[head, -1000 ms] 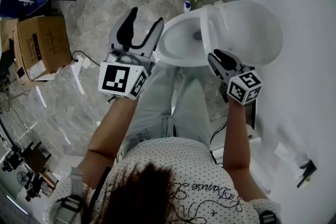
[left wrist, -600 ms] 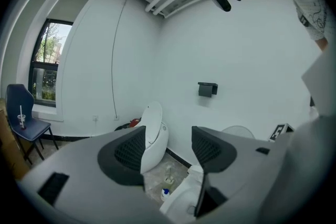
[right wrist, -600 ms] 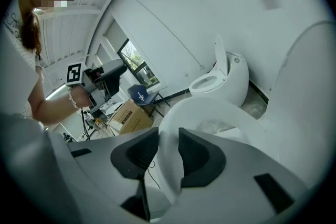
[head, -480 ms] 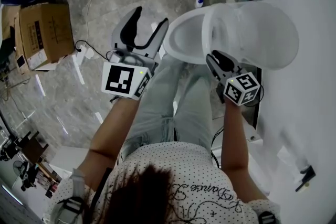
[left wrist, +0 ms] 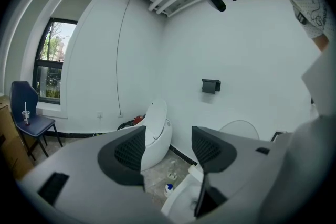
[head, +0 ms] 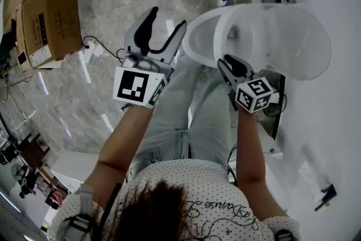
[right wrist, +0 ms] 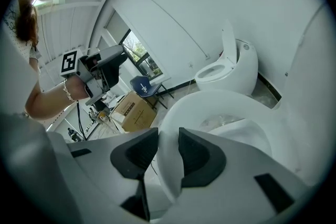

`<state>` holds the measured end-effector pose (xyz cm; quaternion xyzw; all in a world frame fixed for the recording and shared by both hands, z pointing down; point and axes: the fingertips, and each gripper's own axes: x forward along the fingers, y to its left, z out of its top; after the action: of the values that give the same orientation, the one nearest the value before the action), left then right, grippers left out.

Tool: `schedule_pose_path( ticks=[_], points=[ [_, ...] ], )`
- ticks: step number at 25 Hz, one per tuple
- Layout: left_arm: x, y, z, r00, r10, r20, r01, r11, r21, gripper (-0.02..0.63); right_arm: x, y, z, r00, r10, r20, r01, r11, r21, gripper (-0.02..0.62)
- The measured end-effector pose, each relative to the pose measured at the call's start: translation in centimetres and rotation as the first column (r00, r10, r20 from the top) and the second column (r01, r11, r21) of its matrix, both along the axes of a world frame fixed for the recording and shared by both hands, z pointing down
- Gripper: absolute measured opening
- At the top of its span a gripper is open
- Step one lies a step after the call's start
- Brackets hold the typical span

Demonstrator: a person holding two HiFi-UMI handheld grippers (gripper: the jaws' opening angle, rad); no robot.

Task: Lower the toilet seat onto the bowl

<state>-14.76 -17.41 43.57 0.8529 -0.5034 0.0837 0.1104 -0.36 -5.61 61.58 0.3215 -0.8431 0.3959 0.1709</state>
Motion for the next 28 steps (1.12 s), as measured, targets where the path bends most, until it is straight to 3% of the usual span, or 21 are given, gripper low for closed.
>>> schedule_pose_path(
  ticks=[12,19,28],
  points=[
    [-2.1,0.6,5.2,0.998,-0.02,-0.052,0.017,0.999,-0.045,0.256,-4.6,1.1,4.9,0.998,-0.043,0.051,0.046,0.997,-0.054,0.126],
    [-4.1,1.4,8.5,0.997,-0.062,-0.04,0.059,0.994,-0.088,0.255,-6.3,1.4,7.6,0.995,-0.01,0.097,0.017,0.997,-0.072,0.109],
    [-6.3,1.8,12.4,0.994,-0.106,-0.029,0.103,0.988,-0.113,0.25,-8.7,1.6,12.1,0.994,-0.063,0.091,0.072,0.993,-0.097,0.08]
  ],
)
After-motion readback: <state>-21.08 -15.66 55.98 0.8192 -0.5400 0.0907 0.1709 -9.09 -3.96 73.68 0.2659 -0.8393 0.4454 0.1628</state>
